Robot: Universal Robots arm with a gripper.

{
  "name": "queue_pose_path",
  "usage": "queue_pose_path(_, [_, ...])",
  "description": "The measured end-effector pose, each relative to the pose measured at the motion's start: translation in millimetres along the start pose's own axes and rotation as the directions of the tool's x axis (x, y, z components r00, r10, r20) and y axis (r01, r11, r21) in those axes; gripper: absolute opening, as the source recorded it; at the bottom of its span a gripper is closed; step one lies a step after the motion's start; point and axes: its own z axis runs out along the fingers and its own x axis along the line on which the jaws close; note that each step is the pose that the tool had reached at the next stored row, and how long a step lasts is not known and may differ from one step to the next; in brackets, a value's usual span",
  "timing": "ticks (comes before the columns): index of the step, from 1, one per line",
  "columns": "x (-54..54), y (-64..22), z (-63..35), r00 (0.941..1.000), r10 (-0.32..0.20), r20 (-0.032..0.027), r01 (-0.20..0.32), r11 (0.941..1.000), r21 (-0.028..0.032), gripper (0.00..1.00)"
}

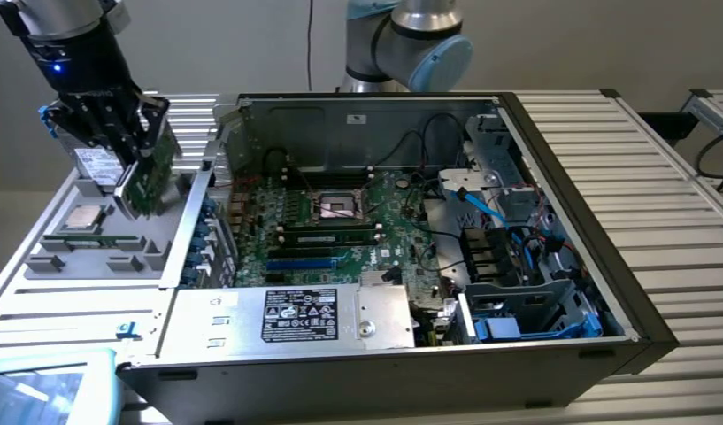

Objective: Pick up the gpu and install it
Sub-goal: 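Pick up the gpu and move the gpu toward the slot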

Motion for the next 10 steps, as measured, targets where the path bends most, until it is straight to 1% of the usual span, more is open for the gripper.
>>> queue_pose_path(5, [-0.3,0.7,-15.0,1.0000,0.000,0.0009,0.000,0.9999,0.0119,0.27])
queue_pose_path(10, [-0.6,1.8,-32.7,1.0000,-0.001,0.0019,0.001,0.9997,0.0261,0.27])
